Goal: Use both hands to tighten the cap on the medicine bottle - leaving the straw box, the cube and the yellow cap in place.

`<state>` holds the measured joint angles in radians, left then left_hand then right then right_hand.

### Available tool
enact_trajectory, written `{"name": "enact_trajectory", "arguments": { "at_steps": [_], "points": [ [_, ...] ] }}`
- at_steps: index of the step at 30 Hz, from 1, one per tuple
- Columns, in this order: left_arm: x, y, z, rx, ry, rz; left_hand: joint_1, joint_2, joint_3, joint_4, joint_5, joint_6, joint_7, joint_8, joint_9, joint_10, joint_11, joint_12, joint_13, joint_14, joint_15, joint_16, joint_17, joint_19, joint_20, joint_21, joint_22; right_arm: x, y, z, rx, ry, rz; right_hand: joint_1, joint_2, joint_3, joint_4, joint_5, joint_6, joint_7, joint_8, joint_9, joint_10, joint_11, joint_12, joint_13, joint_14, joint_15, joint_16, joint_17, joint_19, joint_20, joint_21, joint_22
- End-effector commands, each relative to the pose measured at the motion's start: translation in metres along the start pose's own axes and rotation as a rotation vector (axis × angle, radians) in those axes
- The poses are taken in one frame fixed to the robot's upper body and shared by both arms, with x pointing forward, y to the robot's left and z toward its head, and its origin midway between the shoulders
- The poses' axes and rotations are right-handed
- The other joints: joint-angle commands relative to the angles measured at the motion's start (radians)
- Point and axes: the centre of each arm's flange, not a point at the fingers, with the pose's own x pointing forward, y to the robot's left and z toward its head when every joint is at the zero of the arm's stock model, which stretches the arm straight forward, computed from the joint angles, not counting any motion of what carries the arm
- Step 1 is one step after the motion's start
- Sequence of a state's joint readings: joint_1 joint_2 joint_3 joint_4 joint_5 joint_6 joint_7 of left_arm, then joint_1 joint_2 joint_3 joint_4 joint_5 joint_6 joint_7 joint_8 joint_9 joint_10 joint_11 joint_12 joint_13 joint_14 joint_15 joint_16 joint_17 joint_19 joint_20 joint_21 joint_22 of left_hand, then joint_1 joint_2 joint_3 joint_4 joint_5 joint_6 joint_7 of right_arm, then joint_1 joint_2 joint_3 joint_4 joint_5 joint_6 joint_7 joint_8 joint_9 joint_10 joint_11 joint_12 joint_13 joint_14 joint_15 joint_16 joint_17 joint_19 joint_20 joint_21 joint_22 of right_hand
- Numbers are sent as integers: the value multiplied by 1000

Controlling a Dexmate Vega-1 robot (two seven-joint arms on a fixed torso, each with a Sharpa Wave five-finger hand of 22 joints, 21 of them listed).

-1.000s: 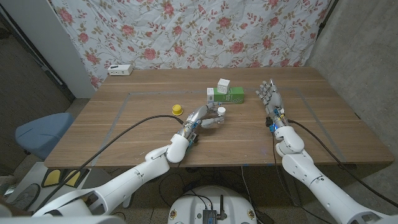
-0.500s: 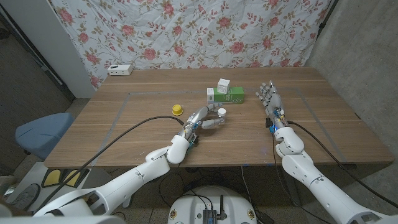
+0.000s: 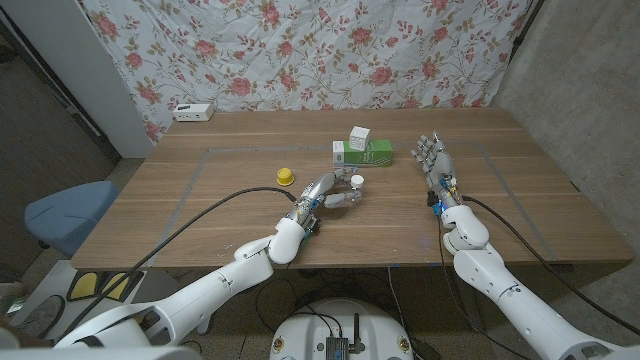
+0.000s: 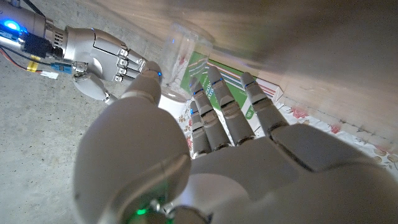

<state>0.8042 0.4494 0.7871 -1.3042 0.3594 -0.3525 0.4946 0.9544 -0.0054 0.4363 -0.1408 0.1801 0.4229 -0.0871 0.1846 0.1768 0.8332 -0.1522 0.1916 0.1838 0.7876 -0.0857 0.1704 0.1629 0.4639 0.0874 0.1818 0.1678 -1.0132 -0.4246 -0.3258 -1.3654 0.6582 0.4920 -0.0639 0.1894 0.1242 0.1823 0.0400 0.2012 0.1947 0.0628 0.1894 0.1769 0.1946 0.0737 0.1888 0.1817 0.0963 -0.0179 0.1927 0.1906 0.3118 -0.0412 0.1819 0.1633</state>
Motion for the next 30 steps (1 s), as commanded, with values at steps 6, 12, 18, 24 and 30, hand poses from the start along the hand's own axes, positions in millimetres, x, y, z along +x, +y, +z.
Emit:
{"name": "enact_trajectory", "arguments": {
  "at_steps": [6,12,18,24,30],
  "points": [
    [-3,-6,-4,-10,11,-14,-1,7,-2,0,5,-2,-3,2,3,32,-30,5,2,-2,-135,3,2,1,8,7,2,-3,-1,-1,-8,5,-10,-4,1,10,0,5,27,-34,8,2,4,-42,2,1,-4,-10,1,4,-2,-34,2,2],
    [-3,-6,-5,-11,15,-15,-3,8,-2,1,5,-3,-1,1,3,32,-31,5,2,-1,-134,3,1,0,9,6,2,-4,-1,-3,-4,7,-15,-6,1,15,0,5,62,-69,15,2,29,-93,9,1,-16,-15,-2,4,-29,-37,-4,3],
    [-4,-7,-7,-13,18,-15,-5,7,-2,1,5,-3,-2,1,3,34,-33,6,2,-2,-133,2,1,0,8,7,2,-4,-1,-3,-2,8,-14,-8,1,17,0,5,79,-79,18,2,40,-104,10,0,-23,-8,-2,4,-39,-34,-5,3],
    [-5,-9,-9,-14,25,-18,-6,6,-2,1,5,-2,-3,2,3,33,-35,6,2,-2,-134,2,1,-1,8,7,2,-3,-1,-3,-2,9,-13,-9,1,17,0,4,81,-81,17,2,42,-106,9,0,-25,-7,-2,4,-44,-33,-5,3],
    [-6,-10,-10,-18,32,-22,-6,7,-1,0,5,-2,-4,2,3,33,-29,6,2,-2,-135,2,1,-3,8,6,2,-3,0,-4,-2,13,-14,-11,1,18,1,4,82,-80,16,2,43,-101,9,0,-25,-8,-1,5,-45,-33,-4,3]
  ]
}}
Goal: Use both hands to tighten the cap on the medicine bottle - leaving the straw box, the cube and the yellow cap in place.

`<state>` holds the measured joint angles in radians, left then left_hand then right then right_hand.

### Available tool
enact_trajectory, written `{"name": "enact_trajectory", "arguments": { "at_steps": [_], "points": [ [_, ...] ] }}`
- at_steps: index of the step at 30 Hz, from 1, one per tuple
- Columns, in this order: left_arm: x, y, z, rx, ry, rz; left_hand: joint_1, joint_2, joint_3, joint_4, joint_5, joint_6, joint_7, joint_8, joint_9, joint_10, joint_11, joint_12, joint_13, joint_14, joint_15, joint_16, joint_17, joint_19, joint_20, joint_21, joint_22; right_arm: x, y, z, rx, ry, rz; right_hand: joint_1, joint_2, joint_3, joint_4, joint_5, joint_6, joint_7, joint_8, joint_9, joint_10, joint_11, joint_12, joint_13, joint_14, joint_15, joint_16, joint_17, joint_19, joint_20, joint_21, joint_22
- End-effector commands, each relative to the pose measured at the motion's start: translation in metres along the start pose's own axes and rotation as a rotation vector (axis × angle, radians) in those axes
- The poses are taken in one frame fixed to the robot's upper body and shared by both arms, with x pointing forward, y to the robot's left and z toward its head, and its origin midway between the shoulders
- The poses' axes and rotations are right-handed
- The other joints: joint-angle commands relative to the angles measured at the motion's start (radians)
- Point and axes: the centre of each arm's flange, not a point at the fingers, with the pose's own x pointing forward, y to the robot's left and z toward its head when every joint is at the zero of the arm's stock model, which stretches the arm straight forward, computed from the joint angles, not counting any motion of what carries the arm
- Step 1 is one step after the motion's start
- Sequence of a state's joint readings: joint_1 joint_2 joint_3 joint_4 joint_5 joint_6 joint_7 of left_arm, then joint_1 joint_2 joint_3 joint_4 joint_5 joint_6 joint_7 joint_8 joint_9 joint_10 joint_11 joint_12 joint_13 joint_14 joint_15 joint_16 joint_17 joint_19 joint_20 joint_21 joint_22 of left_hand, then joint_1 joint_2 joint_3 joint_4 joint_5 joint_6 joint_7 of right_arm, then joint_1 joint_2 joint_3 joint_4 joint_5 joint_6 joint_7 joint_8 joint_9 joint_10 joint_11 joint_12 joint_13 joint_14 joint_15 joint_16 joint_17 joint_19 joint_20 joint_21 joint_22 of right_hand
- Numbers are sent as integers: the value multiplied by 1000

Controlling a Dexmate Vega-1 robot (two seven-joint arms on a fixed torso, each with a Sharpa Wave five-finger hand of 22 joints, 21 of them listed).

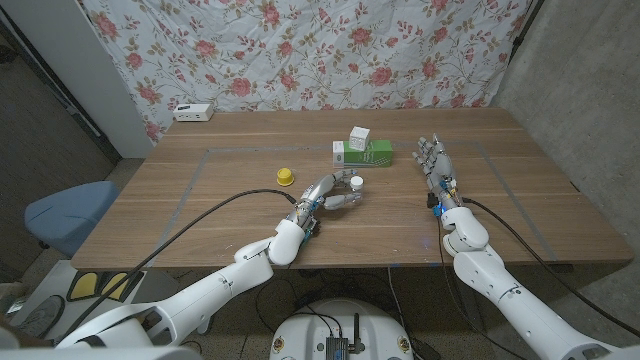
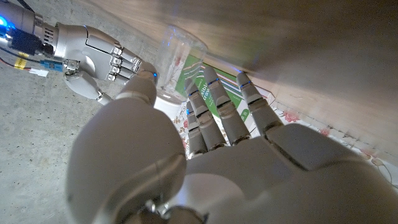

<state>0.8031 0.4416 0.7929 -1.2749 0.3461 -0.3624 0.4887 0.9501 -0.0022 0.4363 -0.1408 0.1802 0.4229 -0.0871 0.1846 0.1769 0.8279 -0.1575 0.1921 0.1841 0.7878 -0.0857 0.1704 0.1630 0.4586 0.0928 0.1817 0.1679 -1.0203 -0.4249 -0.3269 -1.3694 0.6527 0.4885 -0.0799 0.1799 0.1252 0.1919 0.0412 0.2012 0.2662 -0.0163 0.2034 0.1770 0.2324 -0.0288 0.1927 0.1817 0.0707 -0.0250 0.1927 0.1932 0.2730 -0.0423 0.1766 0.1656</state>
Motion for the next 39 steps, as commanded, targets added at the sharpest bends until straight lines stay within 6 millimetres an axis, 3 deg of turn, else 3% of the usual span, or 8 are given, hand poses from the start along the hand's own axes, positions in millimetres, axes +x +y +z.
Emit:
{"name": "enact_trajectory", "arguments": {
  "at_steps": [1,5,19,30,31,39],
  "points": [
    [-3,-4,-4,-6,16,-8,-1,4,-1,0,5,-2,-4,2,3,38,-27,5,1,-3,-135,2,1,0,0,5,2,0,0,-1,1,6,-2,-1,0,9,0,4,10,0,1,1,5,2,4,0,0,-1,-1,2,-6,-32,2,1],
    [-3,-6,-5,-7,15,-16,-2,3,-1,0,5,-2,-5,2,3,36,-27,5,1,-3,-134,2,1,-5,-10,4,2,0,0,-1,0,9,-2,-2,0,9,0,4,9,1,0,1,5,0,3,0,0,-1,0,2,-7,-33,2,1],
    [-4,-4,-8,-5,24,-21,-3,-6,-5,-4,4,-10,-10,-1,3,19,-28,-1,1,-21,-136,-3,-1,-14,-8,4,2,-1,1,-3,0,11,-7,-4,0,11,1,4,9,8,-3,1,7,8,2,0,1,-4,1,2,-8,-35,4,1],
    [-8,0,-8,3,45,-10,-13,-33,-38,-6,1,-26,-33,-3,3,-42,-22,-13,2,-55,-132,0,4,-26,5,3,3,0,2,-5,0,15,-5,-6,1,13,2,4,10,7,-5,2,7,9,1,0,0,-5,2,2,-8,-37,6,1],
    [-9,0,-8,2,42,-14,-13,-34,-43,-5,2,-27,-34,-3,3,-53,-10,-14,2,-60,-132,2,4,-28,6,3,3,0,2,-6,0,15,-5,-6,1,13,2,4,10,5,-5,2,7,10,1,0,0,-5,2,2,-8,-36,6,1],
    [-11,2,-7,2,47,-13,-23,-52,-72,-2,4,-44,-46,-4,3,-89,-13,-13,2,-103,-127,-1,4,-36,12,4,4,0,3,-7,0,16,-3,-6,1,14,1,4,9,5,-6,2,6,9,0,0,0,-3,2,2,-7,-36,7,1]
  ]
}}
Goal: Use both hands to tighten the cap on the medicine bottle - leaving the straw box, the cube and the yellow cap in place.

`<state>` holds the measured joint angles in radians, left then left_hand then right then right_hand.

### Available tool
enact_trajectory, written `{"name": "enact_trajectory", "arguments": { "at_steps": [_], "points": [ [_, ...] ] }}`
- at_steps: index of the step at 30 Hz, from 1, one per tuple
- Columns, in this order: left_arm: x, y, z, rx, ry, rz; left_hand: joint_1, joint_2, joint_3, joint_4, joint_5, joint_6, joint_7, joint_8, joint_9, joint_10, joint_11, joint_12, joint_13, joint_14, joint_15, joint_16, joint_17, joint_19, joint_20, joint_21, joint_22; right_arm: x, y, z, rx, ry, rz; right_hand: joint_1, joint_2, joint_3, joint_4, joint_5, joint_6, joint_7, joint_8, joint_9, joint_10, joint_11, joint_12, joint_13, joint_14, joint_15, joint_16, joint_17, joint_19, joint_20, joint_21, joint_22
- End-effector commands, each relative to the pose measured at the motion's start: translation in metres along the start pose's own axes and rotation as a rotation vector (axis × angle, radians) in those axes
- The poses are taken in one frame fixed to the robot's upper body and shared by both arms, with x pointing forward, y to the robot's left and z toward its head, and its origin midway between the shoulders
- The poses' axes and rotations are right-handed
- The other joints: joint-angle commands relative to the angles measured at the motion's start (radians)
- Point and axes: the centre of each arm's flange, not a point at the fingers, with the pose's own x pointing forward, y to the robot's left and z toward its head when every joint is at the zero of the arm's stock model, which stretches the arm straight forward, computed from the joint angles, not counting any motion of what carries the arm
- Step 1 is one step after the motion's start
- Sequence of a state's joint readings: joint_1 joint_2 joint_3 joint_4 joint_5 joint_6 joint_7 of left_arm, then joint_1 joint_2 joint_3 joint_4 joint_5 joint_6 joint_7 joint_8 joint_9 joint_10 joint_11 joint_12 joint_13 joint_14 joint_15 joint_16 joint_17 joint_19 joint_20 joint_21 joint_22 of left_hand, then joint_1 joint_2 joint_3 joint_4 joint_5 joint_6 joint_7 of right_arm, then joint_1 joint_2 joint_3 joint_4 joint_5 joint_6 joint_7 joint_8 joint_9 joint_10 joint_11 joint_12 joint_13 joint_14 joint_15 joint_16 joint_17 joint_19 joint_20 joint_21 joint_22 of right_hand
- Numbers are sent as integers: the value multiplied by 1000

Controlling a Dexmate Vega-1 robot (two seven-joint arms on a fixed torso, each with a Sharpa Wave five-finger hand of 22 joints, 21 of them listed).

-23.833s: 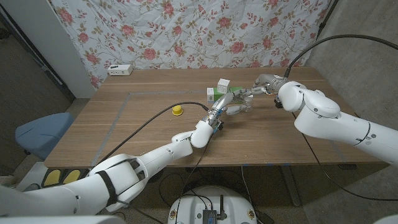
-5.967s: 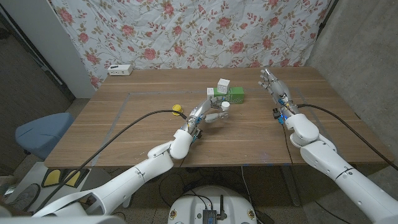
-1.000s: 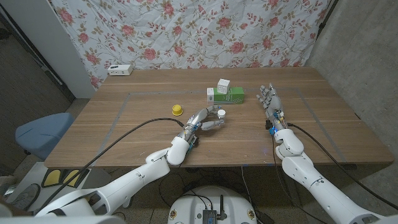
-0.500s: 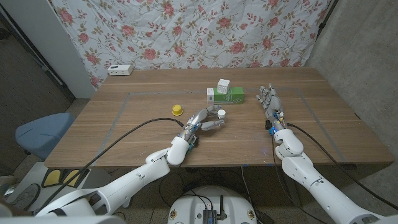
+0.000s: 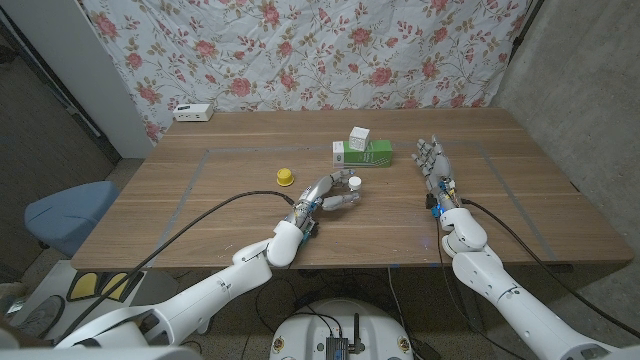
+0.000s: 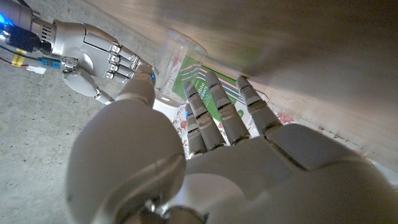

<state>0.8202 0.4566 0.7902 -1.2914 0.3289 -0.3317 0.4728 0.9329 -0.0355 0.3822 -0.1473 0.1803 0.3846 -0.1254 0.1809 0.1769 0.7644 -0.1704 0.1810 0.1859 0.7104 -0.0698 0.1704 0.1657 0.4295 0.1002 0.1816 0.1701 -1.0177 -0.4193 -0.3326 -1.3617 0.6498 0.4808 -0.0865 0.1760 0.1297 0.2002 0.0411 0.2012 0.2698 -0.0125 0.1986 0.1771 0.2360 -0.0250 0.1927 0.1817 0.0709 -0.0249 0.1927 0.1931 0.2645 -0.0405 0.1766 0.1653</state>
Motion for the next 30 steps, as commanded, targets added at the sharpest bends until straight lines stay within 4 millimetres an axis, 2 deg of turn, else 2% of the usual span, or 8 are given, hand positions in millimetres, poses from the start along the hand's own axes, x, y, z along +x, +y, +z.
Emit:
{"name": "enact_trajectory", "arguments": {
  "at_steps": [1,4,5,6,9,20,27,30],
  "points": [
    [-3,4,0,2,8,3,-7,-20,-22,5,4,-10,-11,-1,3,-34,8,-3,0,-31,-143,-1,1,-9,5,4,2,0,1,-3,0,3,2,-2,-3,6,1,4,6,1,-2,2,2,4,0,0,0,-3,2,2,1,-38,7,1],
    [-4,4,0,4,6,3,-13,-28,-36,7,6,-24,-20,-3,3,-55,9,-3,0,-60,-142,-4,0,-14,11,4,2,0,2,-3,1,3,2,-2,-4,7,1,4,6,0,-2,2,3,4,-1,1,0,-3,2,2,1,-38,7,1],
    [-4,4,0,3,6,3,-17,-28,-42,10,8,-31,-22,-3,3,-69,-2,-4,0,-74,-140,-4,0,-17,15,4,2,0,2,-4,1,3,0,-2,-4,7,1,4,6,0,-2,2,2,4,-1,1,0,-3,2,2,1,-38,7,1],
    [-4,4,1,3,10,5,-22,-28,-48,13,9,-37,-26,-3,3,-84,10,-5,0,-90,-139,-5,0,-21,17,4,2,0,2,-4,2,3,1,-3,-4,7,1,4,5,0,-3,2,2,5,-1,1,0,-3,3,2,0,-38,7,1],
    [-5,5,1,3,2,4,-29,-30,-61,16,11,-45,-30,-2,3,-116,6,-6,-1,-123,-133,-5,0,-31,24,3,2,-1,2,-4,2,3,0,-3,-4,7,1,4,5,-1,-3,2,2,5,-1,1,0,-2,3,2,0,-37,7,1],
    [-6,7,2,1,7,16,-40,-28,-83,22,17,-66,-46,-2,2,-174,16,-5,-2,-193,-124,-6,-1,-65,44,-2,1,-4,2,-6,5,6,-7,-4,-4,9,1,4,4,-2,-5,2,-3,0,-4,1,-1,2,3,2,-2,-34,7,1],
    [-7,11,5,4,7,22,-57,-33,-98,29,19,-66,-54,0,2,-198,20,-5,-3,-216,-123,-4,-1,-88,42,-6,1,-3,2,-6,2,6,-7,-5,-5,10,1,4,-2,-4,-7,2,-7,2,-6,1,-2,2,3,2,-2,-31,8,1],
    [-7,13,6,3,2,24,-69,-34,-107,34,21,-65,-54,2,1,-212,23,-4,-3,-241,-110,-6,-1,-105,30,-7,0,-2,2,-7,3,5,-7,-5,-5,11,1,4,-3,-7,-8,2,-10,-1,-7,1,-1,2,3,2,-2,-32,8,1]
  ]
}}
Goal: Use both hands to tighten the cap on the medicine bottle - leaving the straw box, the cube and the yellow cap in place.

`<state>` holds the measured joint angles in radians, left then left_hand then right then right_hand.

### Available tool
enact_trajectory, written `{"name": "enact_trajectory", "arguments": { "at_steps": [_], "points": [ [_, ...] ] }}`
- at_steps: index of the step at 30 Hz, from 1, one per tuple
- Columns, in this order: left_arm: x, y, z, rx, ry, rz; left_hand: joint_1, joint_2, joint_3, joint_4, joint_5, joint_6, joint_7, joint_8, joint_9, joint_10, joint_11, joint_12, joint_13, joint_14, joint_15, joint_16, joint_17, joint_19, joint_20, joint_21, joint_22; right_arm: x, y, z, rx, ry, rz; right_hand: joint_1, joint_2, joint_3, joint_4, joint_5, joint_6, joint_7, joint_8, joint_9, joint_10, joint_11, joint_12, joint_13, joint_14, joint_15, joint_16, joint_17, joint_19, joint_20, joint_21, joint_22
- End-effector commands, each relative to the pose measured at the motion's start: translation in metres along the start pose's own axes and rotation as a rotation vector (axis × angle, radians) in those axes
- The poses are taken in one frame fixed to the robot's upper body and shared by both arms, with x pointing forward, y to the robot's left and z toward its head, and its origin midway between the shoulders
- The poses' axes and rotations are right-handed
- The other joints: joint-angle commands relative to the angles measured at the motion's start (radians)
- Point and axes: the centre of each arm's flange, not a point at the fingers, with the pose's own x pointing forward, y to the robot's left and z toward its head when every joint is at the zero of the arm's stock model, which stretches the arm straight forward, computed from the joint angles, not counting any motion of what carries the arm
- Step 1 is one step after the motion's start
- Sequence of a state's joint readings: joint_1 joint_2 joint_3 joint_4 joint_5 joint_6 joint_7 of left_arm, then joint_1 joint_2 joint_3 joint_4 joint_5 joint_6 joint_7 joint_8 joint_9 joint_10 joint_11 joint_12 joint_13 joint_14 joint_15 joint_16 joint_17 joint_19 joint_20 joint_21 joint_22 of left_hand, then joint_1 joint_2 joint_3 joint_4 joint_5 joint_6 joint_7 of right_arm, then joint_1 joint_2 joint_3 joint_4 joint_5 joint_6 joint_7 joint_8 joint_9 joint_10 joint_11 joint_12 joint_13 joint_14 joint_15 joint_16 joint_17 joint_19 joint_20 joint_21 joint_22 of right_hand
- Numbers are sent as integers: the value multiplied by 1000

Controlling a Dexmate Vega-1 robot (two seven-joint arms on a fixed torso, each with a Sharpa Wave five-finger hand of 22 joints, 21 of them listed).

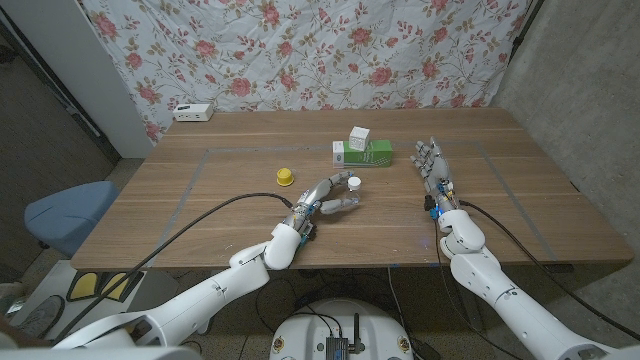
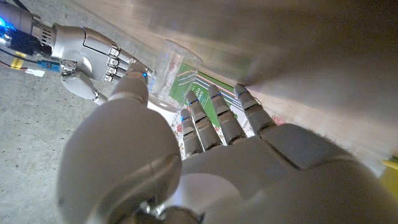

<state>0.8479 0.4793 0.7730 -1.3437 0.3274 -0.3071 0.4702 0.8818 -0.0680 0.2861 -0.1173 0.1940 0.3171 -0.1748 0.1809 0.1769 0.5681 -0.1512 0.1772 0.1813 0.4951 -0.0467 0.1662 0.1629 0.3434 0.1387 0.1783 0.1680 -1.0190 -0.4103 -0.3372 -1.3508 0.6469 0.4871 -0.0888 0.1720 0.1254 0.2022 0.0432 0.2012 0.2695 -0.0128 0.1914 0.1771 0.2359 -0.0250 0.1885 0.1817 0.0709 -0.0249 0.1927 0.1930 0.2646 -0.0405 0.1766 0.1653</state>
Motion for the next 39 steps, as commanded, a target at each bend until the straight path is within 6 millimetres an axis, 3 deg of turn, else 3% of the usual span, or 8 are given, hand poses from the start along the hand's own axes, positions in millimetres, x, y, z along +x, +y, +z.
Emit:
{"name": "enact_trajectory", "arguments": {
  "at_steps": [1,13,39],
  "points": [
    [-1,8,4,1,-9,17,-19,-1,-12,4,8,3,-5,2,1,-17,5,0,1,-27,-133,-1,2,-21,-11,-4,2,1,0,-2,1,0,-3,-1,-1,9,-1,4,-3,-7,-1,2,-10,-1,-2,1,-1,2,3,2,-2,-31,8,1],
    [1,16,11,-3,-29,45,-32,2,-26,9,13,6,-6,3,1,-60,4,-1,1,-61,-134,0,2,-41,-26,-1,1,1,0,-3,-4,-4,-8,-3,-2,10,-1,4,-6,-6,-2,3,-12,1,-3,1,1,-2,4,2,-1,-35,9,1],
    [-8,33,23,-16,-56,36,-103,-27,-78,32,26,-16,-9,-1,1,-114,9,4,0,-117,-99,3,2,-79,0,-1,1,-6,7,-1,-15,-15,-5,-5,-3,14,-1,4,-13,-13,-4,3,-24,-8,-5,1,-4,9,3,2,-5,-30,8,1]
  ]
}}
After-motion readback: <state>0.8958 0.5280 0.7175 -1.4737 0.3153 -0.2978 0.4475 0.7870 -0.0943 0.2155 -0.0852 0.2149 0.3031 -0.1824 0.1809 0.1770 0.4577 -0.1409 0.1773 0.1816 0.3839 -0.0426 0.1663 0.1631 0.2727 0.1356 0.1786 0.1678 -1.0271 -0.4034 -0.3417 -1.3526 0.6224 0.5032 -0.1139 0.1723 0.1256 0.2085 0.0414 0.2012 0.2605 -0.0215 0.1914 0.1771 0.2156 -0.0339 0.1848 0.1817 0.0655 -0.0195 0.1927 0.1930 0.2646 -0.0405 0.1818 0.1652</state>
